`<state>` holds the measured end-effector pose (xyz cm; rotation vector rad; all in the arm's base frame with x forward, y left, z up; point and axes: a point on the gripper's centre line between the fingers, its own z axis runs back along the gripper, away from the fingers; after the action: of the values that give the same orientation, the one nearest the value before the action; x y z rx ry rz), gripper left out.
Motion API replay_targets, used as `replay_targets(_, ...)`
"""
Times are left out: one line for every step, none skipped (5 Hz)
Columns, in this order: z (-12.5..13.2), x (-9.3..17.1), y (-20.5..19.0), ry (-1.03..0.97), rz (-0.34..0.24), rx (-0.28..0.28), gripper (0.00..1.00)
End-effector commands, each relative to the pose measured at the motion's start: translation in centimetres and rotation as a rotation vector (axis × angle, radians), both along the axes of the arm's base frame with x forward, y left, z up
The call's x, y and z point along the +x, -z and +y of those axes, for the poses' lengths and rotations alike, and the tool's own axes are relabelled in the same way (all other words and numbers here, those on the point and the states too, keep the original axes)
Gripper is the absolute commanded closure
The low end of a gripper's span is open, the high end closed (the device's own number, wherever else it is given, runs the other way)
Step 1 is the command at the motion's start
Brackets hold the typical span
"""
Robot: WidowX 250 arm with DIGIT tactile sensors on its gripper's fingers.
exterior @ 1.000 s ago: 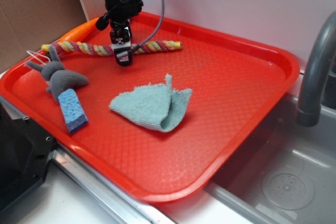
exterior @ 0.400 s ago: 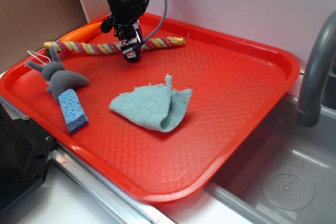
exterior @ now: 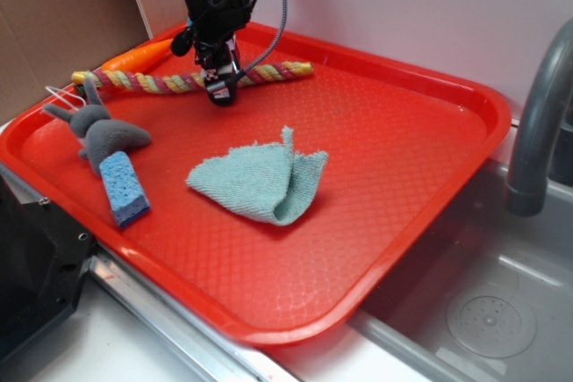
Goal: Grab the multicolored rope.
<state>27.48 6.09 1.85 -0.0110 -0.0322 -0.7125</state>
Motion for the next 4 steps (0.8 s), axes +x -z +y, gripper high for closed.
replay_targets(-2.5, -1.4, -11.0, -0.482, -0.040, 0.049, 1.00)
replay_targets(-3.8, -3.1, -14.6, -0.700, -0.023, 0.030, 1.00)
replay_targets(-5.4, -5.5, -17.5, -0.813, -0.034, 0.004, 1.00)
replay_targets(-6.3, -7.4, -18.7, -0.844, -0.037, -0.036, 1.00)
